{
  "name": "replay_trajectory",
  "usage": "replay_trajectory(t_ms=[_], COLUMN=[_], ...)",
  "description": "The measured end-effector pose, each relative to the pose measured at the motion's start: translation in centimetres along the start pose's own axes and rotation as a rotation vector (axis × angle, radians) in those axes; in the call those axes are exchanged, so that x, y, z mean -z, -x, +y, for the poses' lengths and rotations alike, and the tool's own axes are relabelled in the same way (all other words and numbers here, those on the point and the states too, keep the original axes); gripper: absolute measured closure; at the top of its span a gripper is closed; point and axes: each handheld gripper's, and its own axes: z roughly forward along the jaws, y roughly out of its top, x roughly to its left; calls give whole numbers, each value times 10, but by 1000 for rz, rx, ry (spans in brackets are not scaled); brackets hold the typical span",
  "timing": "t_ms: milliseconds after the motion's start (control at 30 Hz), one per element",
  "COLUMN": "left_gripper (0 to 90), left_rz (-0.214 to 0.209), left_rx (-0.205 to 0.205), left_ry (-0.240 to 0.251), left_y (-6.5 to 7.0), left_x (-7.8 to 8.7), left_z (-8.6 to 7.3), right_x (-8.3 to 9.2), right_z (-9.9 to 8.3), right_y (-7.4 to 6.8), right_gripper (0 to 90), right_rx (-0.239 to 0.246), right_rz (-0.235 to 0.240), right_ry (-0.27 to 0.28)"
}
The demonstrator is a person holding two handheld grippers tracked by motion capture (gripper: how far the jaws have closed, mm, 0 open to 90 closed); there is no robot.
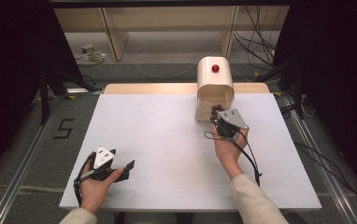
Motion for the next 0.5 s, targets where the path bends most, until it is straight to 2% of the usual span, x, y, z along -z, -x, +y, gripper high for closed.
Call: replay_trajectory(t_ms=[500], left_gripper=[160], left_rz=[6], left_rx=[8], left_ry=[10], left_y=[0], left_x=[0], left_z=[0], right_x=[5], right_z=[0], right_y=[-1], right_gripper=[740], right_rx=[5], right_rz=[-1], right_ry=[-3])
